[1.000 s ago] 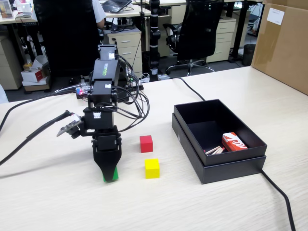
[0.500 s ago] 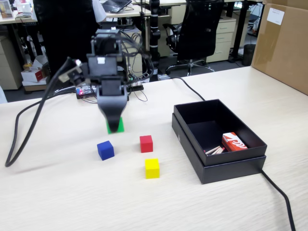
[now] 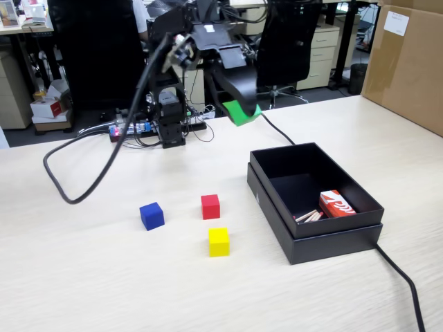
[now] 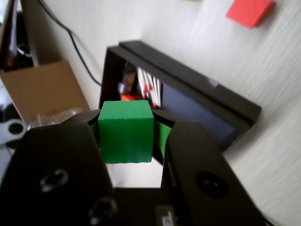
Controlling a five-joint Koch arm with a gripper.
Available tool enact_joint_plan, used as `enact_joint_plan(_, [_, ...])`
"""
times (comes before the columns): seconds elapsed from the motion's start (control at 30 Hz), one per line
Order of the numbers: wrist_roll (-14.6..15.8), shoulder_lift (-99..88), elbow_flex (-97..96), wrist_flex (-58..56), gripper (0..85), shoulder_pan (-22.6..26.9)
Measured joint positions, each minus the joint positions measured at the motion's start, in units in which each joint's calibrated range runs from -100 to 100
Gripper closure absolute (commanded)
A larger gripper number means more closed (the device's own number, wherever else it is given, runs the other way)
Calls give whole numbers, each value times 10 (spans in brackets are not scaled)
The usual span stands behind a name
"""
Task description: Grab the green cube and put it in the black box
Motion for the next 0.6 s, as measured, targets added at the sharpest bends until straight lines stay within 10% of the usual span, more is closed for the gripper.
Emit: enact_joint_plan(0.6, [33,448,134,14,843,56])
